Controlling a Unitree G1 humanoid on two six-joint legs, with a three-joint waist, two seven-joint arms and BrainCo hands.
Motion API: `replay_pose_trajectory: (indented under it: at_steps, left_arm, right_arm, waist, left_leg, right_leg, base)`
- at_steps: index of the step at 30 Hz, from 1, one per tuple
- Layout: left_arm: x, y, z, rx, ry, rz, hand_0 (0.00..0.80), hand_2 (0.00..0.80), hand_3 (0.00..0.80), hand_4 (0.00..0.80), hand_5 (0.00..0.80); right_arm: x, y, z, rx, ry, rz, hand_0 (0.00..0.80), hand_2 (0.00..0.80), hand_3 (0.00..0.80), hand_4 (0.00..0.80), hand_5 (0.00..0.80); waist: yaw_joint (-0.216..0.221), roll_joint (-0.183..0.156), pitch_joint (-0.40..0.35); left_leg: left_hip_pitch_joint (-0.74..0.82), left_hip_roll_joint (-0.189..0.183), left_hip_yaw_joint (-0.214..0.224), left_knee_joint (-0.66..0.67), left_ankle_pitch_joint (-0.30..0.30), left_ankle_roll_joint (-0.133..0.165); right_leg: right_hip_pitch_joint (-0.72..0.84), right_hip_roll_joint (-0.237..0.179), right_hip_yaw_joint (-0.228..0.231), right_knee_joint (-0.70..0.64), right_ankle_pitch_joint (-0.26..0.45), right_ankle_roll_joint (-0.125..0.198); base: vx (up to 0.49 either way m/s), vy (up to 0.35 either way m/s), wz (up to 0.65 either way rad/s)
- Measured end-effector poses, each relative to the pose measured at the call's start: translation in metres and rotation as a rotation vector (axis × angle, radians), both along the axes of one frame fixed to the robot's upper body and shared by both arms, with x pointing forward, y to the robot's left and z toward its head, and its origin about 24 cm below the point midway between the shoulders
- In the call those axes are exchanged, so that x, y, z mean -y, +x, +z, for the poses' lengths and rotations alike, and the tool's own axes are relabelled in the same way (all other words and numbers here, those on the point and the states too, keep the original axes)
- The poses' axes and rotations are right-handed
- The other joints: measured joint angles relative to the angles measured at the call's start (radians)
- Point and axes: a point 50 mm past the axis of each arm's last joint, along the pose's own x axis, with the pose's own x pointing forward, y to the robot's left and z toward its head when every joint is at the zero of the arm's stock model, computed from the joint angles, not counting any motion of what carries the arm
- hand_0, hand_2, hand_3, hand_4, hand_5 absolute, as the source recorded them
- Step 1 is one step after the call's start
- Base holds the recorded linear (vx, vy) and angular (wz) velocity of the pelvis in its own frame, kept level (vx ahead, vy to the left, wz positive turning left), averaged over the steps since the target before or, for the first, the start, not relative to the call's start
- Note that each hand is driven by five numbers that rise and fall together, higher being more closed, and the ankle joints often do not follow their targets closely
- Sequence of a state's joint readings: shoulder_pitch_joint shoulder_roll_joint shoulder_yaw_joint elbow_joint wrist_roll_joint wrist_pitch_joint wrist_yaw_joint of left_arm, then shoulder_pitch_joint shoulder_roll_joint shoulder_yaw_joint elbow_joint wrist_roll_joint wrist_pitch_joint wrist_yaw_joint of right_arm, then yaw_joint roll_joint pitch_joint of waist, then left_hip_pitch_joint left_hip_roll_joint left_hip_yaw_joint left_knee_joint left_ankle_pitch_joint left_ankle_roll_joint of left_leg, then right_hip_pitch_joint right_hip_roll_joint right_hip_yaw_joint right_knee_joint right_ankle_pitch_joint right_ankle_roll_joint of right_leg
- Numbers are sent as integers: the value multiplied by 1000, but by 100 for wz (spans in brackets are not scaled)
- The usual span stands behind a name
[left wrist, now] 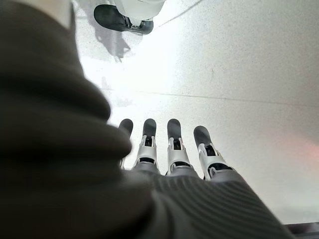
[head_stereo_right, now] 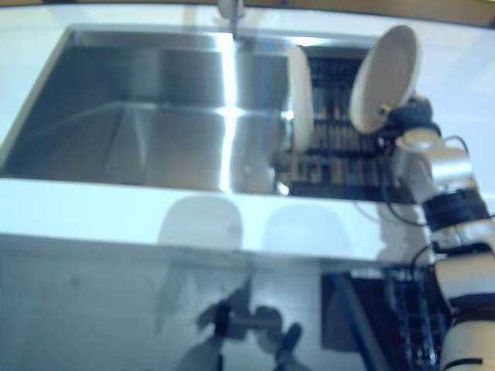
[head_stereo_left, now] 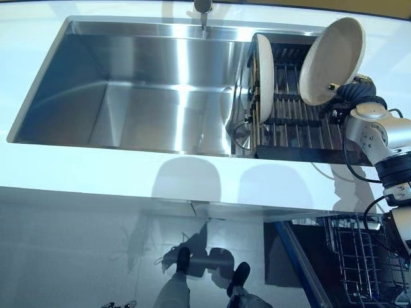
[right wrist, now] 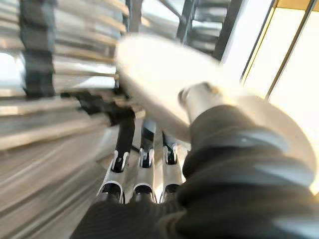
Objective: Take plates into dishwasher
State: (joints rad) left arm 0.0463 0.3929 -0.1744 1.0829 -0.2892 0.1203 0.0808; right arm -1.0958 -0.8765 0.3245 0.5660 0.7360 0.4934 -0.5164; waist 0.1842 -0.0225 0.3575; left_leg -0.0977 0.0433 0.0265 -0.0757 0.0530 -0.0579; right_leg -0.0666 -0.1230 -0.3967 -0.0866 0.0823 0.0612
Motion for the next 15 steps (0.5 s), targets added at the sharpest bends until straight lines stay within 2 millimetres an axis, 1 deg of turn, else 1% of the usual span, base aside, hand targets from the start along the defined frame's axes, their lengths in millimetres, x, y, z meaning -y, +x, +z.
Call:
replay_pose_trajectory:
  at_steps: [5,8,10,12,15]
  left_arm:
    - [-1,-8,-1,-11,7,5,0,0,0,0,0]
    - [-1,-13,-2,-12,16,8,0,0,0,0,0]
    - [-2,-13,-2,-8,21,8,0,0,0,0,0]
    - [-1,-14,-2,-6,23,7,0,0,0,0,0]
    - [-2,-17,-2,-5,29,6,0,0,0,0,0]
  right_arm:
    - [4,-2,5,21,-3,-72,800,800,800,800,800]
    - [11,-4,19,48,-7,-145,800,800,800,800,800]
    - [21,-9,27,59,-5,-198,800,800,800,800,800]
    - [28,-12,38,78,4,-242,800,800,800,800,800]
    - [33,-15,51,105,15,-273,800,800,800,800,800]
  waist:
    - [3,0,0]
    - [11,0,0]
    - [25,0,0]
    - [27,-1,0]
    - [29,0,0]
  left_leg:
    - [1,0,-1,1,1,2]
    - [6,-1,-1,1,2,3]
    - [19,-1,1,0,2,3]
    - [24,-2,-2,0,2,3]
    - [35,-5,-2,1,3,4]
  right_leg:
    - [7,-2,-11,0,0,0]
    - [14,-3,-19,0,0,0]
    - [26,-2,-23,0,0,0]
    - [33,-3,-27,0,0,0]
    - [45,-5,-30,0,0,0]
  base:
    - [-30,1,6]
    - [-22,0,3]
    - [-16,0,1]
    - [-24,0,5]
    - [0,0,0]
